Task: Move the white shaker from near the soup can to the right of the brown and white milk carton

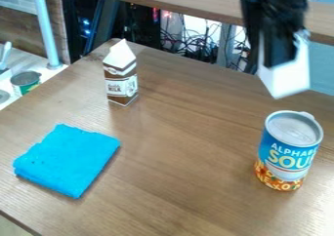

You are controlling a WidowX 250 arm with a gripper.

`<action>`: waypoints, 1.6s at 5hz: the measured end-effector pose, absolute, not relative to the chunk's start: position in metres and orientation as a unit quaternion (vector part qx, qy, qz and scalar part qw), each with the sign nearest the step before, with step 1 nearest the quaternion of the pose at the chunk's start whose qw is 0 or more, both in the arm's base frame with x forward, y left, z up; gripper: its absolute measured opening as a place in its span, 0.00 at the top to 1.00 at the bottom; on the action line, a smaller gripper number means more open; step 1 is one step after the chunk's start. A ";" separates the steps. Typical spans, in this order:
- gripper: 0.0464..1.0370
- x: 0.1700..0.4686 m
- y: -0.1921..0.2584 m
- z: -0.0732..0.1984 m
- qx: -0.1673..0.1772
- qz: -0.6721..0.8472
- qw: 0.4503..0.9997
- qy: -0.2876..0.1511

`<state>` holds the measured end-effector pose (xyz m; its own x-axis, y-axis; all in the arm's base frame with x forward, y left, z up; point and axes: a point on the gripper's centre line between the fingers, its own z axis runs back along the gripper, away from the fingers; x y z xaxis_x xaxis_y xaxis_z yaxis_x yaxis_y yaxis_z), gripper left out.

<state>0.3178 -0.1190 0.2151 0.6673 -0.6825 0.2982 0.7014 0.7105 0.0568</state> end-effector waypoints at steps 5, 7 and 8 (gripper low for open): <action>0.40 0.377 0.021 0.108 -0.003 -0.108 0.988 -0.111; 0.40 0.369 0.043 0.067 -0.018 -0.037 0.991 -0.127; 0.31 0.365 0.047 0.062 -0.034 -0.021 0.991 -0.126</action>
<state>0.3648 0.0474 0.0618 0.9674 -0.0320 0.2511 0.0494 0.9968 -0.0631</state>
